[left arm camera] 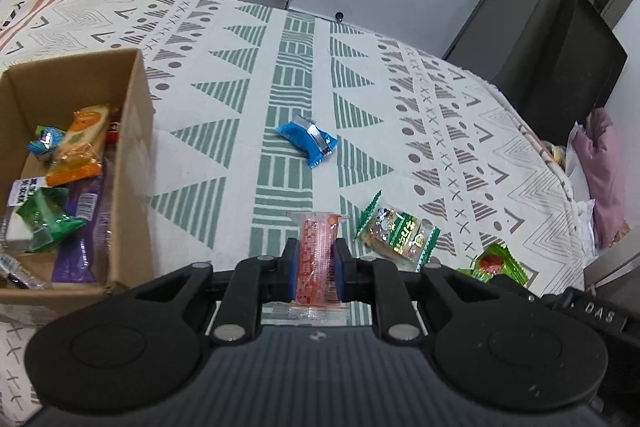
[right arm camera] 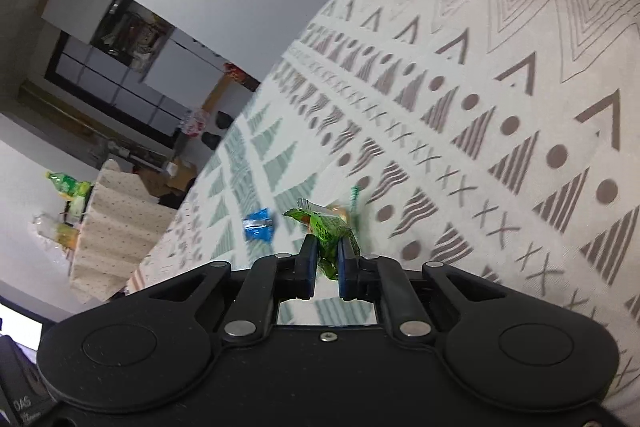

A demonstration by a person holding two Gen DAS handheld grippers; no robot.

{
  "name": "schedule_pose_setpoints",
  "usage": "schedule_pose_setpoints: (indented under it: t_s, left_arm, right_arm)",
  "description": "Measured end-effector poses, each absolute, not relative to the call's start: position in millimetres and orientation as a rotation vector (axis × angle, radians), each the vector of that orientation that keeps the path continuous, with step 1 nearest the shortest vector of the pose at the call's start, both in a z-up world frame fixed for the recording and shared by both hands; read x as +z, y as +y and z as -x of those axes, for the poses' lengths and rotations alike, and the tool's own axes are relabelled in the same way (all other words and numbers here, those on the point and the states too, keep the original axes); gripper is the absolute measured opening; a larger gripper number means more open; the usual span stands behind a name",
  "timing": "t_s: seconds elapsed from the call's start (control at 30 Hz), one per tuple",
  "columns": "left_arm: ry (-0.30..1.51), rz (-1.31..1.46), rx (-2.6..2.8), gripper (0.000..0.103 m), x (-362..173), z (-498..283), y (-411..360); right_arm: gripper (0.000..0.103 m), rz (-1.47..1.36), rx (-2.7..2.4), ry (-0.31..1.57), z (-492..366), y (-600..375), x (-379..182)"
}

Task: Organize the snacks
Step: 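Carry both candies over the box and open both tools to drop them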

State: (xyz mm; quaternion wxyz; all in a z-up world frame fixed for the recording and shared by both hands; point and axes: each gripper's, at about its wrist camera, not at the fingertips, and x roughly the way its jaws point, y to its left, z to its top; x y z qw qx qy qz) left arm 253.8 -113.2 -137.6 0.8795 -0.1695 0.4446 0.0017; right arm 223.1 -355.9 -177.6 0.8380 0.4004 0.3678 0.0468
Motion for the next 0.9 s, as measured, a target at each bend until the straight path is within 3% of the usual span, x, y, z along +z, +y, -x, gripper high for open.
schedule_pose_setpoints:
  t_s: [0.9]
  left_arm:
    - [0.8,0.433,0.107,0.016,-71.8,-209.5,-19.3]
  right_arm:
    - [0.01,-0.701,0.347,0.671,-209.4,-247.5,-91.5]
